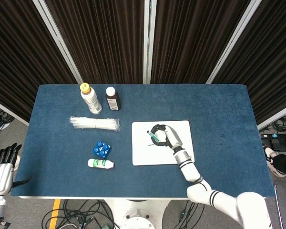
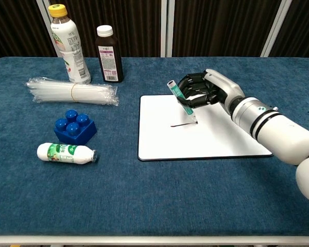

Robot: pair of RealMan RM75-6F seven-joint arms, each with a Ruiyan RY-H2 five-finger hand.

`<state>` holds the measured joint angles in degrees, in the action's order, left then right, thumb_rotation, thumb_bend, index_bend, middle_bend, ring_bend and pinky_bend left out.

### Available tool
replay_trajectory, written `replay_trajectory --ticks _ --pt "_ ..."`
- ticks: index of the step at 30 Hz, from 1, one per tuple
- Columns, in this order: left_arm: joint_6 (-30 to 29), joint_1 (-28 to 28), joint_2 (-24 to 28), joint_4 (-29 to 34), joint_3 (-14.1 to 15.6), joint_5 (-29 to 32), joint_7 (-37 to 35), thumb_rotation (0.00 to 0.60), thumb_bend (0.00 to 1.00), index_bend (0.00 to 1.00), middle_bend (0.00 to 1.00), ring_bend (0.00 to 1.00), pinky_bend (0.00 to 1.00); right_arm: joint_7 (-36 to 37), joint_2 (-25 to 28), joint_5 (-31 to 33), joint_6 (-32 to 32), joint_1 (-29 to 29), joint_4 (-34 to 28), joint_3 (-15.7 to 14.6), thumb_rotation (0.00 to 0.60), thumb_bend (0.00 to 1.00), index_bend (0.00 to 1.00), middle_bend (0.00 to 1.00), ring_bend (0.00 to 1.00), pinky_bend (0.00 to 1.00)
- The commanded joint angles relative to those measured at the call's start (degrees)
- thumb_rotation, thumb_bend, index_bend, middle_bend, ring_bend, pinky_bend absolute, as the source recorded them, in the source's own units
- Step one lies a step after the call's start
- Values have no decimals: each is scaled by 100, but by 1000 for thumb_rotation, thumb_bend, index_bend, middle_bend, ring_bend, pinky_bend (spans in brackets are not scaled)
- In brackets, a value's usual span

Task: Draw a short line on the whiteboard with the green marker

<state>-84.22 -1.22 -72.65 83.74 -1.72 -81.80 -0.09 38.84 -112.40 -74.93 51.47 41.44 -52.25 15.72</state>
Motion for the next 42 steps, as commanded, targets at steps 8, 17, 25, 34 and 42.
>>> replay_trajectory --ticks 8,17,25,34,42 --pt "3 -10 56 113 6 -21 88 600 0 56 0 0 0 -1521 1785 -436 433 -488 -1310 -437 600 416 690 580 304 117" --pt "92 -80 100 329 13 -39 259 600 0 56 0 0 0 -5699 2822 320 9 -571 -1751 -905 600 415 625 508 217 35" --pt "74 -73 152 453 12 -9 396 600 0 55 0 0 0 -5980 2345 765 -234 -611 -1017 -962 600 416 498 413 137 7" --pt "46 -58 152 452 14 -1 398 600 0 56 0 0 0 -5974 2475 711 -66 -782 -1210 -1070 600 414 8 122 0 0" --pt "13 -55 112 365 -14 6 328 600 0 56 0 0 0 -5451 3859 150 1691 -1766 -3178 -1177 600 422 40 163 0 0"
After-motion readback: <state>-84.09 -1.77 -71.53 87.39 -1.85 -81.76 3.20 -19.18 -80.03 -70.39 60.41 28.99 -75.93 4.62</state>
